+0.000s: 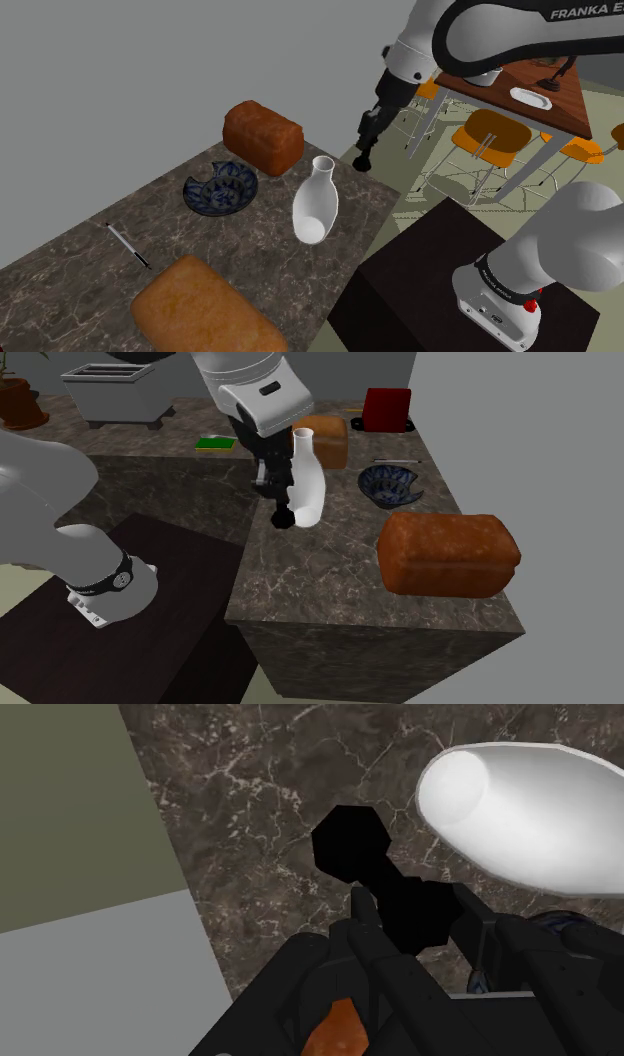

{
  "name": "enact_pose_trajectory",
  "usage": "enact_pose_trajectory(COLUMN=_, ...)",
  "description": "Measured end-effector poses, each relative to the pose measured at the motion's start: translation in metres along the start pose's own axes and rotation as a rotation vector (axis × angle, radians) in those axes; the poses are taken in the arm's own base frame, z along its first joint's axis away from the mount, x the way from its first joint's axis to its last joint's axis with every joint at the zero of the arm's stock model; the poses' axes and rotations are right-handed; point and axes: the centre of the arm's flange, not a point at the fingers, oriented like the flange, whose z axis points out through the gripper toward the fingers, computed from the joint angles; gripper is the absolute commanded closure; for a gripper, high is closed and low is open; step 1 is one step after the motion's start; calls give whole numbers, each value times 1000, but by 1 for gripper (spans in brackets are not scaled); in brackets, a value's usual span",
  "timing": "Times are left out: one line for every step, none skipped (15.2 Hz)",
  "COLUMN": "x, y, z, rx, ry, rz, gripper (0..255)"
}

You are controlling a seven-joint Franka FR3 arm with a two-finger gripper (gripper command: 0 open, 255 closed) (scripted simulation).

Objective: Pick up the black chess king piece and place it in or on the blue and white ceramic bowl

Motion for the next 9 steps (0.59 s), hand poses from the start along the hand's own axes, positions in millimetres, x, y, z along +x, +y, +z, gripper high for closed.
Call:
enact_pose_trajectory(x=9, y=-9, z=1, rx=0, ry=0, rz=0, gripper=255)
enact_pose_trajectory(x=15, y=-17, z=5, rx=0, ry=0, rz=0, gripper=255)
enact_pose_trajectory(x=23, y=-28, z=5, rx=-1, ry=0, rz=0, gripper=255)
enact_pose_trajectory(x=33, y=-38, z=7, rx=-1, ry=0, rz=0, gripper=255)
enact_pose_trajectory(x=42, y=-46, z=11, rx=-1, ry=0, rz=0, gripper=255)
enact_pose_trajectory(x=51, y=-59, z=12, rx=0, ry=-1, rz=-1, gripper=255)
enact_pose_trajectory(x=60, y=-69, z=14, rx=0, ry=0, rz=-1, gripper=255)
enact_pose_trajectory(x=67, y=-77, z=16, rx=0, ry=0, rz=0, gripper=255)
enact_pose_trajectory(x=77, y=-87, z=19, rx=0, ry=0, rz=-1, gripper=255)
